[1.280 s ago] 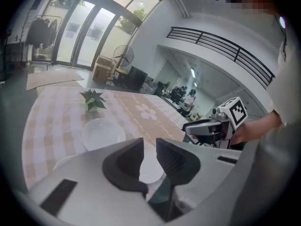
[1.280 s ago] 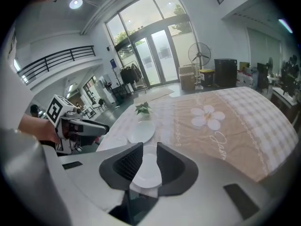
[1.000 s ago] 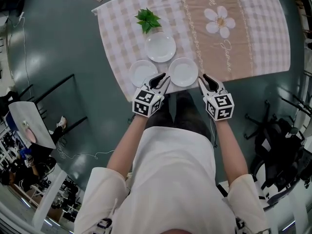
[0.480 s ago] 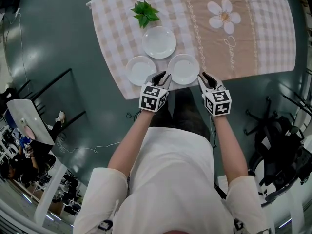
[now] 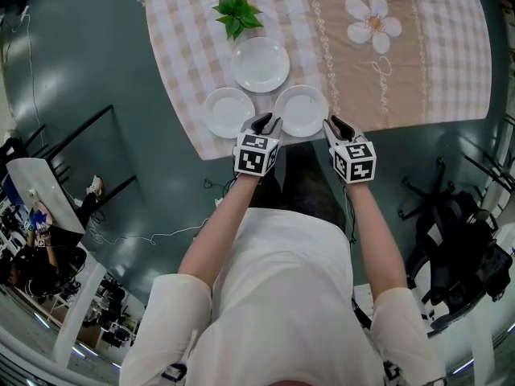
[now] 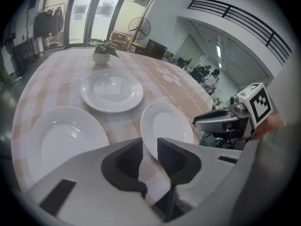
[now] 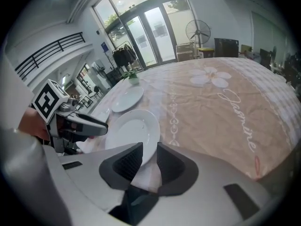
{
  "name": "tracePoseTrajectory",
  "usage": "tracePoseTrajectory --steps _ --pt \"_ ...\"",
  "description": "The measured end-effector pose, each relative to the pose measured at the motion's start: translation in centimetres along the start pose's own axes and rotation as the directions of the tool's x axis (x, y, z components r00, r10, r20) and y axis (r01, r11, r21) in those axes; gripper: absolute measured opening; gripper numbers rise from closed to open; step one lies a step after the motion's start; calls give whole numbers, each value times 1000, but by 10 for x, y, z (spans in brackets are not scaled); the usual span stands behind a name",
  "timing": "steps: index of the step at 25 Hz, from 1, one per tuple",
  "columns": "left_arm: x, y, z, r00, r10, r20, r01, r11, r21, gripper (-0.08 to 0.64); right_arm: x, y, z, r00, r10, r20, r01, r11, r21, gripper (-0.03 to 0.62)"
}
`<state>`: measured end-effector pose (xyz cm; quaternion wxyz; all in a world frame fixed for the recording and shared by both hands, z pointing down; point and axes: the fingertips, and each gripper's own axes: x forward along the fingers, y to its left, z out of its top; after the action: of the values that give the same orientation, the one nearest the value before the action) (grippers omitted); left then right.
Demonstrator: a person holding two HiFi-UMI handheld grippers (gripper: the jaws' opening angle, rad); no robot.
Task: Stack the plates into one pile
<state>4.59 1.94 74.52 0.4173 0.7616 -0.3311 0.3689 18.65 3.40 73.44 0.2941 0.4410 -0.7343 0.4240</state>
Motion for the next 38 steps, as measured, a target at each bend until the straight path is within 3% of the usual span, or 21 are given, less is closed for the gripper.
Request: tracePoseTrajectory --steps 10,20,25,38 --pt "10 2 -4 1000 12 11 -12 999 -40 104 14 -3 -3 1000 23 -19 -22 999 43 112" --pt "15 0 -6 998 26 57 -21 995 -95 106 19 -8 -2 999 9 52 -21 971 237 102" --pt "13 1 -5 997 34 64 -25 990 -140 86 17 -9 0 999 -19 33 11 976 219 80" --pt "-23 19 -4 992 59 109 -38 982 -186 78 14 26 16 999 14 36 -20 985 173 75"
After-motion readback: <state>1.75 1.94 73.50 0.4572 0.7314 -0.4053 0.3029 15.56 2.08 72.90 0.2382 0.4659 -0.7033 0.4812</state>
